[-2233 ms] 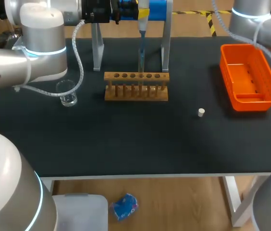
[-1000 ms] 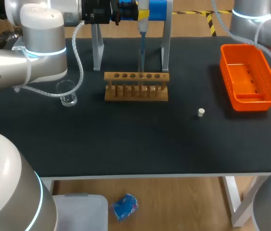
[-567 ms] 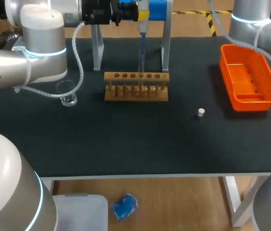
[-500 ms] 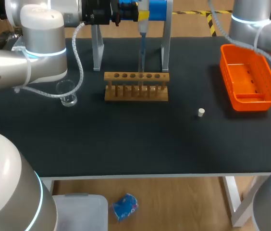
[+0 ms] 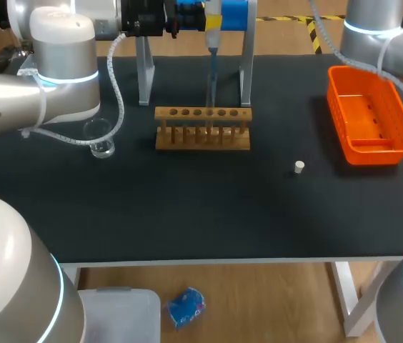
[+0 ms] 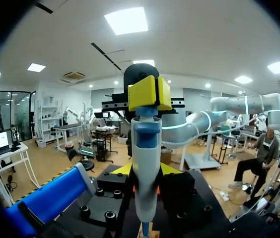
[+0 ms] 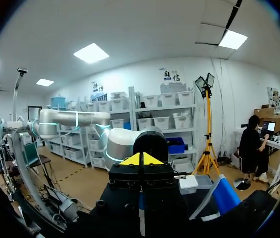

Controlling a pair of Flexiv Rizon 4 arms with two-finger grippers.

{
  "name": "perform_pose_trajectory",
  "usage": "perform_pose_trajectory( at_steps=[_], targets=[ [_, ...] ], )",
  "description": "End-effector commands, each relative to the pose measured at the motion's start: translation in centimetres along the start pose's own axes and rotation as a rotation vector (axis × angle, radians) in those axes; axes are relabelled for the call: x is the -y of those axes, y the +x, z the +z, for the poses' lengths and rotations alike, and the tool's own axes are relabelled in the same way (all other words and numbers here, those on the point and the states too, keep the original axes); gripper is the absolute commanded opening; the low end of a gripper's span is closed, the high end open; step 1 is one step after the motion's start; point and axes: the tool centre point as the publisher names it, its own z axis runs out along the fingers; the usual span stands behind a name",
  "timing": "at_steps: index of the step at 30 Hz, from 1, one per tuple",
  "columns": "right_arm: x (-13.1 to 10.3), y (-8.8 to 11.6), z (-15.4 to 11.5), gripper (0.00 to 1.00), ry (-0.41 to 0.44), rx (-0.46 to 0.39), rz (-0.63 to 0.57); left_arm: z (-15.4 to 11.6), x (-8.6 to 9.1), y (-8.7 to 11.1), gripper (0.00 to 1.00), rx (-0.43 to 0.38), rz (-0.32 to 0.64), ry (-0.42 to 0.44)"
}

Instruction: Invert the test tube, pick up the pipette, mount the tip to pipette, aspirate from beaker and dispense into the tube, eject the tip, return the pipette, and cap with the stopper.

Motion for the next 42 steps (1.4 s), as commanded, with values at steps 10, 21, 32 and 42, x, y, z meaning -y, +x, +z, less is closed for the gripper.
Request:
perform_pose_trajectory(
  at_steps=[10, 21, 32, 42],
  targets=[
    [-2.7, -0.1, -0.2, 0.00, 0.042, -0.012, -0.054, 0.1, 0.4, 0.0, 0.00, 0.003, -0.001, -0.002],
    [-4.1, 3.0, -3.5, 1.00, 0.121, -0.023, -0.066, 0.1, 0.4, 0.0, 0.00, 0.003, -0.001, -0.002],
    [-1.6, 6.6, -7.5, 1.00, 0.267, 0.010, -0.134, 0.1, 0.4, 0.0, 0.00, 0.003, -0.001, -0.002],
    [3.8, 10.2, -11.1, 1.00, 0.426, 0.079, -0.123, 0.1, 0.4, 0.0, 0.00, 0.003, -0.001, -0.002]
  ],
)
